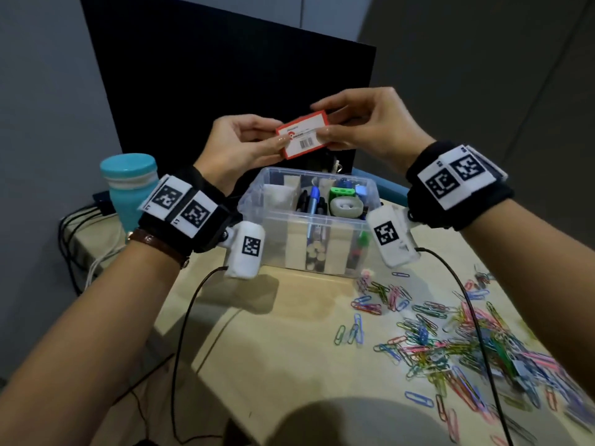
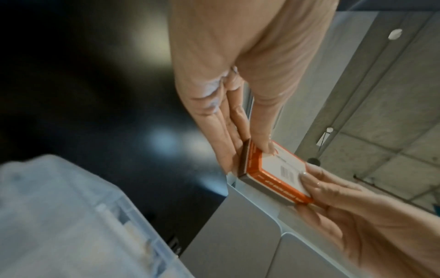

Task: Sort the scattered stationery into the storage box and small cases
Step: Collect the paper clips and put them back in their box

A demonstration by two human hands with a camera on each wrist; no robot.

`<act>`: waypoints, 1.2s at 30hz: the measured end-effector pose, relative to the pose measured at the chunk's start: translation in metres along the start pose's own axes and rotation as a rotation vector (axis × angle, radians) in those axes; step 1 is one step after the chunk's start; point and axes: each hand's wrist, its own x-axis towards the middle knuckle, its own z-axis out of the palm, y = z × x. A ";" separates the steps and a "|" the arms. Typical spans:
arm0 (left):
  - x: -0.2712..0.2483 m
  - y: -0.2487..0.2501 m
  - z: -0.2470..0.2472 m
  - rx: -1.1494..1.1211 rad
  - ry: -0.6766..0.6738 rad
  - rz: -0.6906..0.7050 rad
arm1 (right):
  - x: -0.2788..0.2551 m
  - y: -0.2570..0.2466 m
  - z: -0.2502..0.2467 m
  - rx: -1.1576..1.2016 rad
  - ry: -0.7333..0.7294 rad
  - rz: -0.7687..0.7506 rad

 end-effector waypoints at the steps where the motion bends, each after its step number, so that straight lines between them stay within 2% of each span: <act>1: 0.000 -0.004 -0.003 0.043 -0.009 -0.004 | 0.003 0.002 0.003 -0.026 -0.006 0.000; 5: 0.005 -0.022 -0.017 0.318 -0.120 -0.015 | 0.009 0.014 0.017 -0.173 -0.047 0.018; 7: 0.010 -0.032 -0.022 0.411 -0.121 -0.029 | 0.010 0.020 0.024 -0.193 -0.085 0.041; 9: 0.017 -0.043 -0.027 0.492 -0.115 -0.091 | 0.012 0.024 0.030 -0.188 -0.128 0.066; 14: 0.027 -0.063 -0.031 0.635 -0.271 -0.290 | 0.023 0.022 0.042 -0.347 -0.225 0.030; 18: 0.028 -0.069 -0.031 0.659 -0.276 -0.365 | 0.030 0.021 0.061 -0.548 -0.319 -0.003; 21: 0.029 -0.076 -0.029 0.623 -0.255 -0.375 | 0.037 0.028 0.078 -0.637 -0.396 0.055; 25: 0.031 -0.084 -0.026 0.688 -0.196 -0.336 | 0.049 0.033 0.092 -0.693 -0.562 0.157; 29: 0.030 -0.091 -0.024 0.651 -0.154 -0.366 | 0.059 0.031 0.100 -0.748 -0.724 0.203; 36: 0.034 -0.105 -0.026 0.567 -0.124 -0.375 | 0.070 0.040 0.121 -0.909 -0.826 0.234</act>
